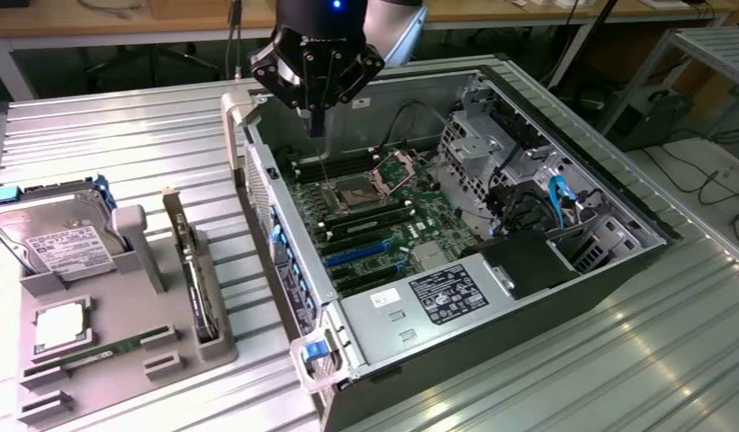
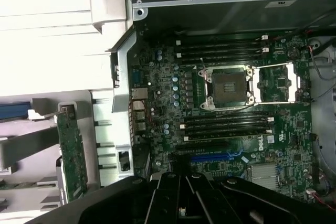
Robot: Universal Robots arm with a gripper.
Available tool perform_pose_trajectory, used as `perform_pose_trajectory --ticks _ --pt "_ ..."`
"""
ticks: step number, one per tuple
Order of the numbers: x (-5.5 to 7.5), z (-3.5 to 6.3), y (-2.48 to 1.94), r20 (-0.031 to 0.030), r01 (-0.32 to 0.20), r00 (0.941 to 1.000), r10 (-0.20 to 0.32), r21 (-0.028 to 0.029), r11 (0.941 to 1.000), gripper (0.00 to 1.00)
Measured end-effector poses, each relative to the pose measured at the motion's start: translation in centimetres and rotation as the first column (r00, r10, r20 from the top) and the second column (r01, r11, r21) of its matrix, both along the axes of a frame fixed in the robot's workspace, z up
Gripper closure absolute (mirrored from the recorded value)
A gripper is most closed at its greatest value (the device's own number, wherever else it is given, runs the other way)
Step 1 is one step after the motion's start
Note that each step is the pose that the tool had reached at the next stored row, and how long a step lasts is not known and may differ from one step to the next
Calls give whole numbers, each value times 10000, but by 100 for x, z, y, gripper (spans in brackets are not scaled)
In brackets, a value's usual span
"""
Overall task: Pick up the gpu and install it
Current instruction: 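Reach for the gpu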
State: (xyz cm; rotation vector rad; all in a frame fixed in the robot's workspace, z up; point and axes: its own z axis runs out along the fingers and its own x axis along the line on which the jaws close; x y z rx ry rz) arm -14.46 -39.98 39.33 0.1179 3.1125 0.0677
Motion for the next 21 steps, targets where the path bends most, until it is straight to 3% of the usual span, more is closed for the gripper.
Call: perform_pose_trajectory --ticks 10,12,18,21 --pt "-123 0 -9 0 1 10000 -1 0 10000 89" --pt "-267 0 -19 -1 1 10000 -1 -1 10000 89" --pt "-938 0 -79 0 1 10000 -1 0 10000 89" --pt "-990 0 -87 0 0 10000 0 0 10000 89"
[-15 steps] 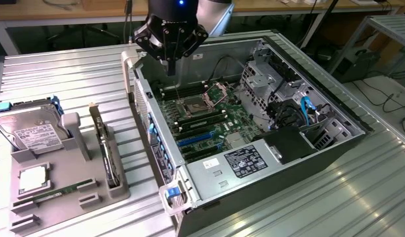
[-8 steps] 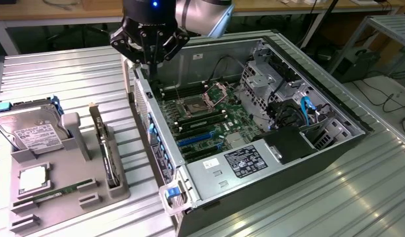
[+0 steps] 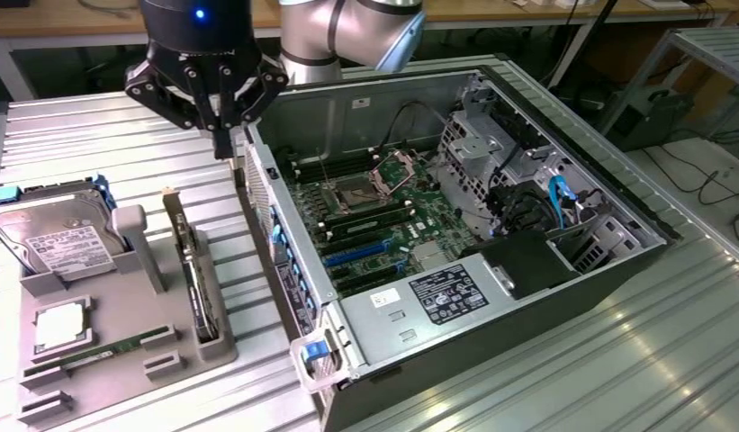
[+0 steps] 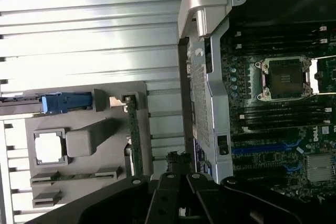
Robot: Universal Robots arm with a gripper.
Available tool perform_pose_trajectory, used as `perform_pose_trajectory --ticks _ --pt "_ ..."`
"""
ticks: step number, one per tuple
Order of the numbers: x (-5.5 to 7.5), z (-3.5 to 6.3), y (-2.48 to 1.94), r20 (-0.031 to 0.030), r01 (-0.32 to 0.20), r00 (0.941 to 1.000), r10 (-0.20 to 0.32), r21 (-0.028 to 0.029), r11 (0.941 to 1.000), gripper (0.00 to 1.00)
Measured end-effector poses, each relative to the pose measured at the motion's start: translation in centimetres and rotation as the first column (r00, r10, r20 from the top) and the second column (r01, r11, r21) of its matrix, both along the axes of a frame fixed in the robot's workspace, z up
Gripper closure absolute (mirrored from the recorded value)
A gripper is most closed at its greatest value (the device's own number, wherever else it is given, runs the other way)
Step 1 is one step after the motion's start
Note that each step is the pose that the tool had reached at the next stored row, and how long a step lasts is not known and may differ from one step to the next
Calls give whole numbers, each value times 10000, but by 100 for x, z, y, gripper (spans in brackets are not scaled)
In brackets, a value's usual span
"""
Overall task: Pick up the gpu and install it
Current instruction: 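Reach for the gpu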
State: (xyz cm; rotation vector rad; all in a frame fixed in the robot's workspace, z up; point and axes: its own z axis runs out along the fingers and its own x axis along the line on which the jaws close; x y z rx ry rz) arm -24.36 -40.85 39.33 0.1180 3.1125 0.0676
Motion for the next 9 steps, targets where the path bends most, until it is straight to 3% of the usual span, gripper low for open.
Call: perform_pose_trajectory --ticks 9 --pt "-168 0 -25 0 1 10000 -1 0 10000 89"
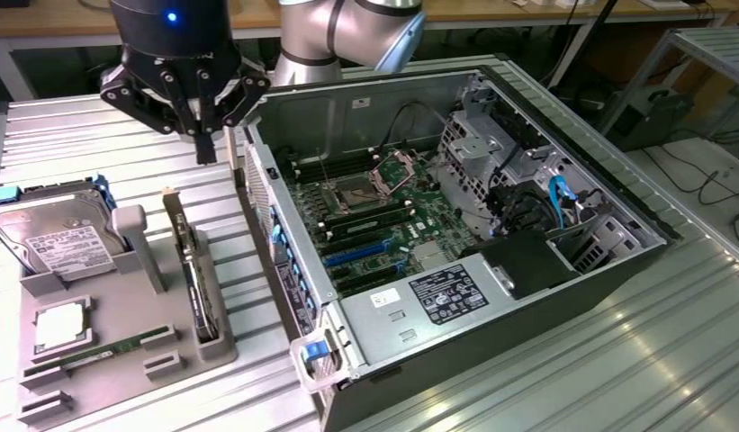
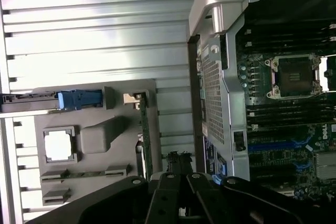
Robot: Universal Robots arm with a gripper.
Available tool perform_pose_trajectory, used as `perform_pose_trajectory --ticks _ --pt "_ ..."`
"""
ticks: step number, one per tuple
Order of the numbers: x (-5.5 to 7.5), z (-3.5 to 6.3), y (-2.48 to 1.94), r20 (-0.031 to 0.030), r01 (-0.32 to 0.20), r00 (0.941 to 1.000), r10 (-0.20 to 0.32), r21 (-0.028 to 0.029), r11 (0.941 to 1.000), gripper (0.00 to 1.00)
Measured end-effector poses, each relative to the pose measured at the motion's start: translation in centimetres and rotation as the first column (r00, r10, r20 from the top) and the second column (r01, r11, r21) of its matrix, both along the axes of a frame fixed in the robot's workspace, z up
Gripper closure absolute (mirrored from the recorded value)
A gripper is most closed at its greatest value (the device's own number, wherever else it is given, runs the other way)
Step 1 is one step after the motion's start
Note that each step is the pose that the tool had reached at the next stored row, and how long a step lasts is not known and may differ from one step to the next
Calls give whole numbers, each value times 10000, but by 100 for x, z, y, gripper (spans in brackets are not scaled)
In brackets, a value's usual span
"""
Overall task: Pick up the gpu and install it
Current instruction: 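Reach for the gpu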
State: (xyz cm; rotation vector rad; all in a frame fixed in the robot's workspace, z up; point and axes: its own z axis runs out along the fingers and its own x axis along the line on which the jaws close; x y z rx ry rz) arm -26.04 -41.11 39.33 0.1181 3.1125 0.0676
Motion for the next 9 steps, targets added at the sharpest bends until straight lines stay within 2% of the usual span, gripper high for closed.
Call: perform_pose_trajectory --ticks 9 --pt "-165 -1 -25 1 -1 10000 1 1 10000 89"
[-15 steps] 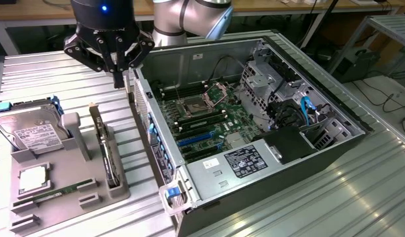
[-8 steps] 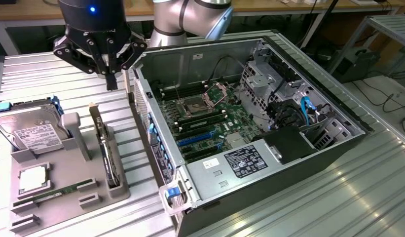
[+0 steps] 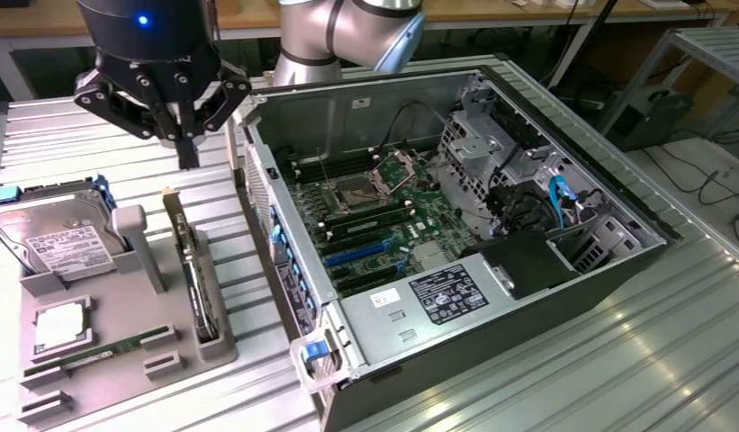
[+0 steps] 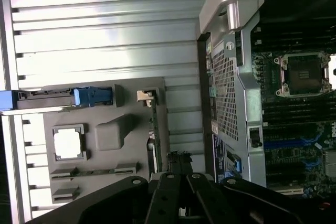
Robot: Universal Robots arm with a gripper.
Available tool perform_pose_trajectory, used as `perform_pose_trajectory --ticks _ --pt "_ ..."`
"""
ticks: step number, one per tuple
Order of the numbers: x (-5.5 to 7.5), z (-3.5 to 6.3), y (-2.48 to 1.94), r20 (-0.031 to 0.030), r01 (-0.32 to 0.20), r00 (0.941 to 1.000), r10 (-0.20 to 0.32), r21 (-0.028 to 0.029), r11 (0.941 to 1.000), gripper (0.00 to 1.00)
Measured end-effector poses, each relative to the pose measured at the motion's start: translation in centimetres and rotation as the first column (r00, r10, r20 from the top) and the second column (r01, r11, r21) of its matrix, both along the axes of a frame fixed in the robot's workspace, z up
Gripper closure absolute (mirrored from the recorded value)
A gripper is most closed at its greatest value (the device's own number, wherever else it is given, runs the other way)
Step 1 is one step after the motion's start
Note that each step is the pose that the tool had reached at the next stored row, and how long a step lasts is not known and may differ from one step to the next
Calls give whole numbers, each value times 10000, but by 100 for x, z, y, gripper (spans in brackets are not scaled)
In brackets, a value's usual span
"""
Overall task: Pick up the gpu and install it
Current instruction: 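Reach for the gpu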
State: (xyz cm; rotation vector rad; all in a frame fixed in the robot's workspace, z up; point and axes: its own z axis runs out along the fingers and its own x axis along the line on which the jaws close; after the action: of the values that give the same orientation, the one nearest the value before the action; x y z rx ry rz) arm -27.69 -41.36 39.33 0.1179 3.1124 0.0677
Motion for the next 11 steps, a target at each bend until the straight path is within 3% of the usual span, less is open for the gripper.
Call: perform_pose_trajectory --ticks 11 --pt "-272 1 -55 -1 0 10000 0 -1 10000 89"
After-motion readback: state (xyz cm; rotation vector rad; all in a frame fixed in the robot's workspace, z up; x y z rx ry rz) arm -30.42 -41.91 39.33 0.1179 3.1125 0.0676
